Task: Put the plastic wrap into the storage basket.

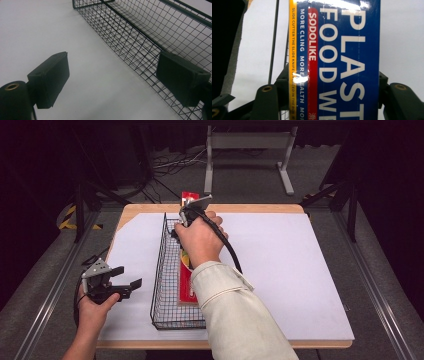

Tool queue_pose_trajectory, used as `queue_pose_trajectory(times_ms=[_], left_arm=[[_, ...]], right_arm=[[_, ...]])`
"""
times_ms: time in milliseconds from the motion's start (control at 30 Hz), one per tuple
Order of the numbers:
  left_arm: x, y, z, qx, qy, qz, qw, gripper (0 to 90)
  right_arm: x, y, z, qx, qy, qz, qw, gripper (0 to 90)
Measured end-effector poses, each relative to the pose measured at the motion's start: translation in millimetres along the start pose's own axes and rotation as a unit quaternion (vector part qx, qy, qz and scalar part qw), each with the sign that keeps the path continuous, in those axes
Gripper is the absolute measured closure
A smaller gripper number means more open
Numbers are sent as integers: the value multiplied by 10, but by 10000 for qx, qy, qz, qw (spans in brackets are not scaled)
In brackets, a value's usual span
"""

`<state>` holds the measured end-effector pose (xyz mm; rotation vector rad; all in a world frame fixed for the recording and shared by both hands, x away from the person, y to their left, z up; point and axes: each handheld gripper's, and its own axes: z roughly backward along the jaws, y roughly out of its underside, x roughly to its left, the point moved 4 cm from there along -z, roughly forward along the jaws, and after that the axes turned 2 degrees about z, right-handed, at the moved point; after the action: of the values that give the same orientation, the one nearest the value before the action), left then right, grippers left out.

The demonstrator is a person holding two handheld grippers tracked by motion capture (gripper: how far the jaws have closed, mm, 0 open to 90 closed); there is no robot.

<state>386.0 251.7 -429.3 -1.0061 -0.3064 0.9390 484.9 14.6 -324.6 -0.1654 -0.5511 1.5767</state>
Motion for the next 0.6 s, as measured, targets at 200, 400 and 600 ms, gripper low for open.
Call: queue_pose_trajectory(times_ms=[200, 400, 600], left_arm=[[-4, -3, 9, -9, 9, 26, 10000, 121], [6, -1, 3, -9, 1, 31, 10000, 121], [14, 6, -3, 4, -2, 47, 10000, 121]], right_arm=[[32, 43, -109, -54, -43, -10, 10000, 398], [35, 98, -236, 37, -42, -36, 10000, 398], [10, 154, -372, 149, 3, -53, 9999, 398]])
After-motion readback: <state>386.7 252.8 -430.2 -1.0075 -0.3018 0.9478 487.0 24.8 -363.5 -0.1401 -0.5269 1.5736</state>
